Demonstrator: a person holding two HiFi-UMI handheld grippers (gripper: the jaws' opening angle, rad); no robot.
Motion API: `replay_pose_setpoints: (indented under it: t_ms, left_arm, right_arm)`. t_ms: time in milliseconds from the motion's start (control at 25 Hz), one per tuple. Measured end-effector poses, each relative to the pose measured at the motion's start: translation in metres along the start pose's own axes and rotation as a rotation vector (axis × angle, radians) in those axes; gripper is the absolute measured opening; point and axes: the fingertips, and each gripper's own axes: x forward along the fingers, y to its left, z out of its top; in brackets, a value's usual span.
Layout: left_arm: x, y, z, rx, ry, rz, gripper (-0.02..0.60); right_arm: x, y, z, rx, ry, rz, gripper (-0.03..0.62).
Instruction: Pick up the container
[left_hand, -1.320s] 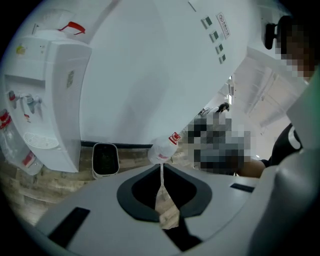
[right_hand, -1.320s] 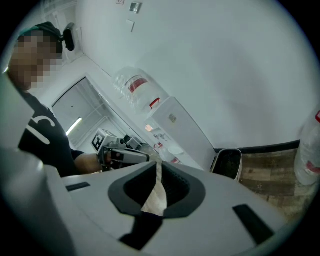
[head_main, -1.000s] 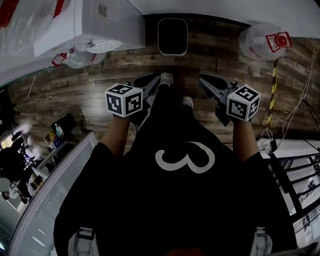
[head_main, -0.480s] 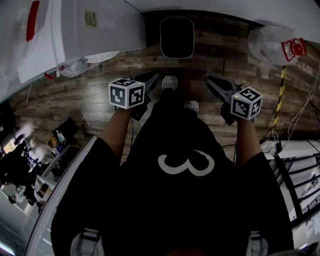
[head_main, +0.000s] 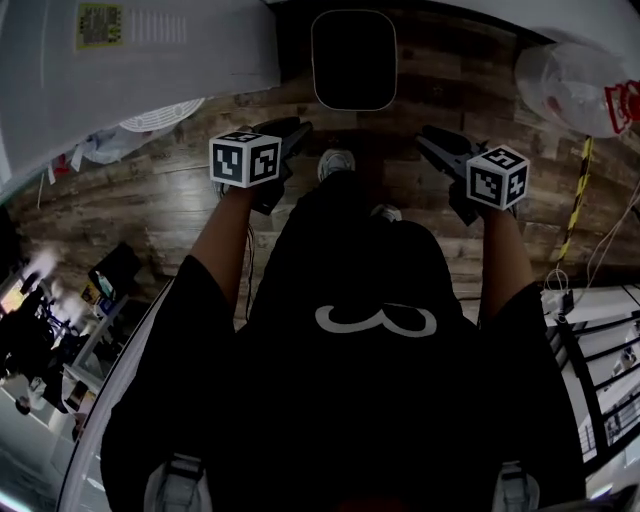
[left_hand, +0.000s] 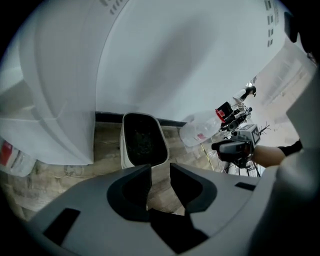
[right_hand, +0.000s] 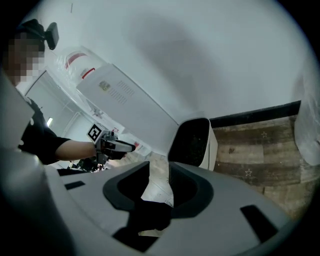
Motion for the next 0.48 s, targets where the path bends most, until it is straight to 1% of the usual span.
replay_pose_setpoints:
  t_ms: [80, 240, 360, 480]
  left_arm:
    - [0.021, 0.018, -0.009, 0.0, 0.012, 0.002, 0.112]
    - [0.061, 0.054, -0.024, 0.053, 0.042, 0.003, 0.146]
    - [0.091, 0.082, -0.032, 0.035, 0.036, -0.027, 0.152]
    - [0.116, 0.112, -0.041, 0.042, 0.048, -0.048, 0.16]
  right_arm:
    - [0.017, -0.019, -0.013, -0.01, 0.015, 0.001, 0.125]
    - [0.046, -0.063, -0.034, -0.032, 0.032, -0.002, 0.138]
    - [0.07, -0.1, -0.046, -0.047, 0.047, -0.011, 0.144]
    - [0.094, -0.132, -0.058, -0.049, 0.07, -0.013, 0.151]
